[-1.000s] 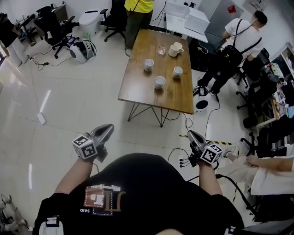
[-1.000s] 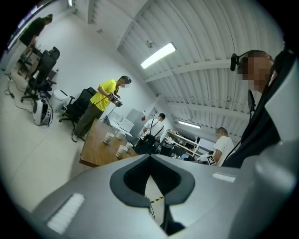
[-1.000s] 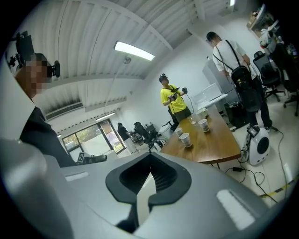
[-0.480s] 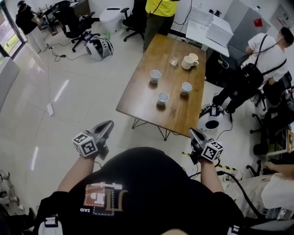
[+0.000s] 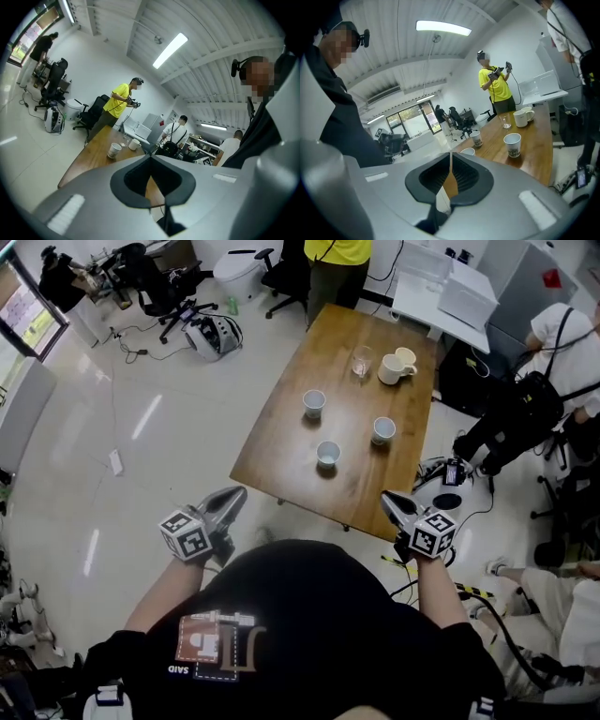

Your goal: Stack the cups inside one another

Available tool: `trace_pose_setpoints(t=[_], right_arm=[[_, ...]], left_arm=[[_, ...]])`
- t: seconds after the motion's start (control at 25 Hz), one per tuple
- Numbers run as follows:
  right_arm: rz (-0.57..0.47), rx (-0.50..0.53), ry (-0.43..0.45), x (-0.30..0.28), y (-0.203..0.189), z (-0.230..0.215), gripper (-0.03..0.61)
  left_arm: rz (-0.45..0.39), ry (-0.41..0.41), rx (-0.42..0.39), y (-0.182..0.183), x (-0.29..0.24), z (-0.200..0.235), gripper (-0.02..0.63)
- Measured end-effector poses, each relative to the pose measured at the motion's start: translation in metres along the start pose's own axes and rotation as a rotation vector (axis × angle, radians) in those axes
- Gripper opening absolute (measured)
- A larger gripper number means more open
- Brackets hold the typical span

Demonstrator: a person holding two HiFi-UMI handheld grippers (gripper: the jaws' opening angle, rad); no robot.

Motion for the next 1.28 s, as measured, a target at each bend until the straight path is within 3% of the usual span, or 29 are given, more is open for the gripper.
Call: trace_pose_setpoints(t=[0.28, 0.56, 0.72, 1.08, 1.28], right_arm=[[0.164, 0.174, -0.09, -0.081, 0.028, 0.006, 0.067], [0.419, 0.484, -0.194, -0.167, 0.035, 0.019, 0.138], [0.551, 0.66, -0.178, -0.189, 0.021, 0.01, 0.166], [0.725, 0.943, -0.178, -0.218, -0.019, -0.026, 0.181], [0.754, 0.997, -0.155, -0.226, -0.025, -0.027, 0.062]], left_arm=[[0.058, -0.117, -0.02, 0.035, -0.037, 0.071, 0.002], [0.15, -0.213, -0.085, 0.079, -0.067, 0.139, 0.002], [0.146, -0.185, -0.066, 0.08, -0.077, 0.145, 0.002], [0.087, -0.063, 0.027, 0.061, -0.064, 0.129, 0.002], [0.089, -0.049, 0.031, 0.053, -0.06, 0.125, 0.002]])
Point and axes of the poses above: the fingertips, and each gripper's own axes: x backward along the fingers, z to its left, y out of its top, the point moved 5 cm from there along x, backward along the fingers, and after that the axes turned 8 degrees about z, right-handed, at the moved point
